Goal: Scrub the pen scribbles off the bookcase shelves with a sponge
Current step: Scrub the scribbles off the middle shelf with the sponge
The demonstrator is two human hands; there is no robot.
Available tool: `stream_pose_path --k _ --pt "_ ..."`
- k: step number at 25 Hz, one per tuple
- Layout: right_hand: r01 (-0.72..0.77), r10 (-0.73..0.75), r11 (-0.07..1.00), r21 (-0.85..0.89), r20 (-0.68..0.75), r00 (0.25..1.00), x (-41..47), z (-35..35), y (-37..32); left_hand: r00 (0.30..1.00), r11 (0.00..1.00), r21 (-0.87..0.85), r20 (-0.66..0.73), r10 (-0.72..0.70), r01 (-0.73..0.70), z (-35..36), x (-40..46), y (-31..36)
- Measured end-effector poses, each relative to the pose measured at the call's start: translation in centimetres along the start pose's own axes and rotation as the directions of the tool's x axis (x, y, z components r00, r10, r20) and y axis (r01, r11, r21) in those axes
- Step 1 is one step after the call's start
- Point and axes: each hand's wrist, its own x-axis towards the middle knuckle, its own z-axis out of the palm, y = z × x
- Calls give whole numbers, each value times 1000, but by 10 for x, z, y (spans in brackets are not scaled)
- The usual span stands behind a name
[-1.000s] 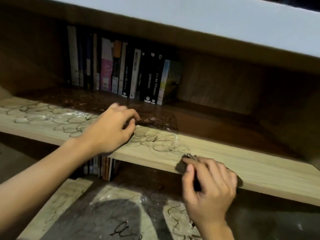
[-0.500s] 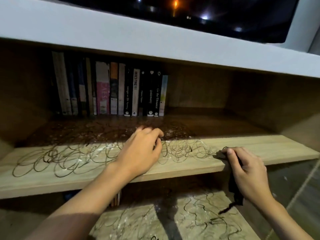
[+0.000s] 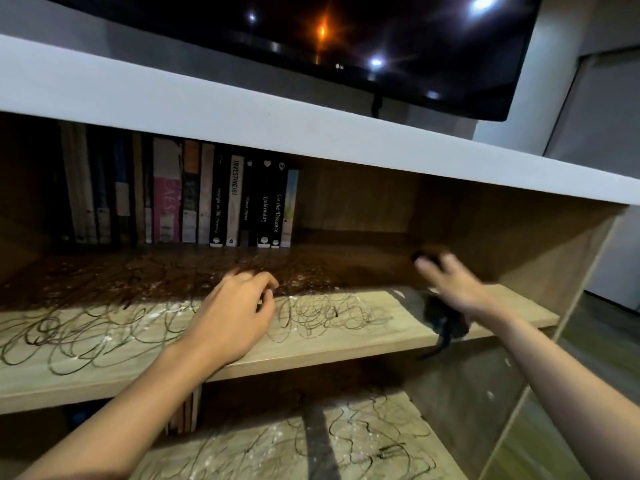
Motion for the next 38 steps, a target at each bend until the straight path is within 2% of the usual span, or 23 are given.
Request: stream_pose_path --k 1,2,3,7,11,15,19,22,25,29,31,35,37,38 --pt "5 28 975 -221 149 988 -2 8 7 1000 1000 0 4 -11 11 -1 1 1" --pt "46 41 922 -384 214 976 -2 15 15 1000 1000 -6 2 -17 17 -1 1 2" --pt "79 34 890 -448 239 970 -3 18 19 999 999 -7 2 -32 32 -2 2 2" --pt "121 -61 919 -376 167 984 1 20 15 992 989 80 9 -129 128 -4 15 1" --pt "224 -132 898 -380 252 959 16 24 21 987 980 113 -20 -161 163 2 22 3" --pt "265 -181 887 -377 243 953 26 27 30 976 966 144 -55 -211 217 0 18 3" --pt "311 -229 881 -355 253 940 31 28 33 979 961 187 -58 -195 203 0 17 3" --pt "238 -169 899 -367 210 963 36 29 34 976 958 194 -88 -198 212 -3 12 2" --pt "123 -45 868 -482 170 984 49 33 32 964 942 217 -122 -235 257 -3 10 3" --pt "177 -9 802 -571 285 959 84 44 24 950 929 207 -125 -285 306 -5 13 13" --pt "149 -28 805 -574 214 976 112 58 24 951 936 184 -130 -279 300 -6 14 16" --pt "37 -13 878 -477 54 998 138 101 5 962 959 138 -151 -227 248 -7 13 12" --pt "91 -64 923 -375 84 994 139 124 -20 966 967 124 -159 -203 224 -6 14 10" --pt "154 -109 933 -325 151 982 138 133 -32 966 968 117 -161 -202 221 -5 14 9"
